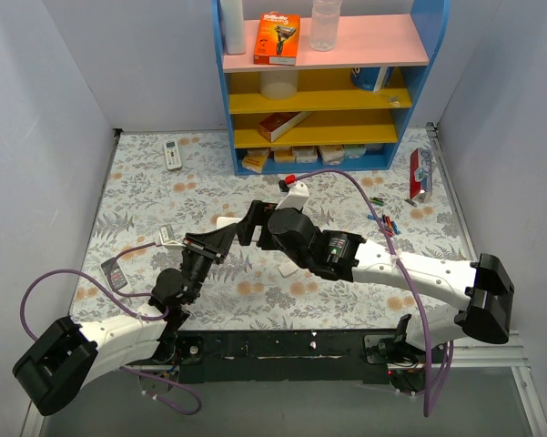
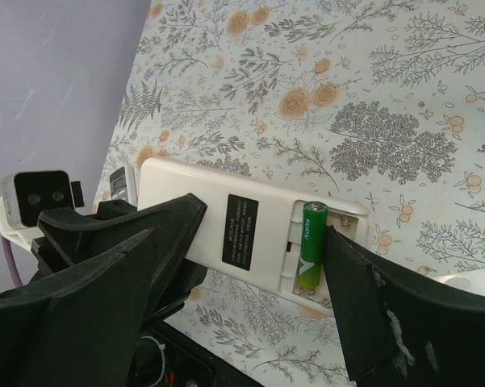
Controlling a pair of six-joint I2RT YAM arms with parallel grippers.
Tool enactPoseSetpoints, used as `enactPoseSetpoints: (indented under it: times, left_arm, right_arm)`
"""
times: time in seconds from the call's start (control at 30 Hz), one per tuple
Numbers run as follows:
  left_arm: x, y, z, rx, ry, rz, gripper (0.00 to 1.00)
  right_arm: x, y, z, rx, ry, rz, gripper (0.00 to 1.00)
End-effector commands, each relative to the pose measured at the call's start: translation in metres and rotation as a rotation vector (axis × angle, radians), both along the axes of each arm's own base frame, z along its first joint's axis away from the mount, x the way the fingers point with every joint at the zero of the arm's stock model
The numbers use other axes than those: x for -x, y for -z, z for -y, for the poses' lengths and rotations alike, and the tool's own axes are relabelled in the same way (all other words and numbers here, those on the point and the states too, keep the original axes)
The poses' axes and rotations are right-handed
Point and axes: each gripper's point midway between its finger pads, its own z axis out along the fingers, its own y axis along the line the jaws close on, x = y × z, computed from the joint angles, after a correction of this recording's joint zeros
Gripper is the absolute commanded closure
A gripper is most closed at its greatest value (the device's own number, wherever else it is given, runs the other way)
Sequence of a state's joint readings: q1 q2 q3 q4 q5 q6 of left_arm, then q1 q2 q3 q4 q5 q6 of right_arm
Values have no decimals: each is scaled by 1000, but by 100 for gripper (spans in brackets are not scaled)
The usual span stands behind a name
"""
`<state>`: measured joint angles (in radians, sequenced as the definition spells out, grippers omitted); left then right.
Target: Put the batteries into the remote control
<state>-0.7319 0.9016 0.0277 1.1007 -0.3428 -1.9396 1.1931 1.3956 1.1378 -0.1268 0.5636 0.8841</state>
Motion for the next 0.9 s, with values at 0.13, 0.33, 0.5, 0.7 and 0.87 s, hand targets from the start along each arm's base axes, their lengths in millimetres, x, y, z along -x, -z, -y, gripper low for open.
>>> enactPoseSetpoints:
  times: [0.13, 0.33, 0.5, 0.7, 0.87]
  left_arm:
    - [24, -11, -26, 205, 16, 50, 100]
    - [26, -18, -27, 239, 24, 61, 100]
    - [28, -22, -28, 262, 36, 71, 100]
    - [31, -25, -29, 276, 44, 80, 100]
    - [34, -27, -30, 298, 57, 81, 100]
  right_arm:
    - [-3, 20, 40, 220, 57, -2, 10]
    - [-1, 19, 44, 244, 50, -9, 10]
    - [1, 15, 44, 258, 31, -9, 9]
    - [6, 17, 49, 240, 30, -22, 16]
    - [3, 16, 62, 277, 64, -13, 12]
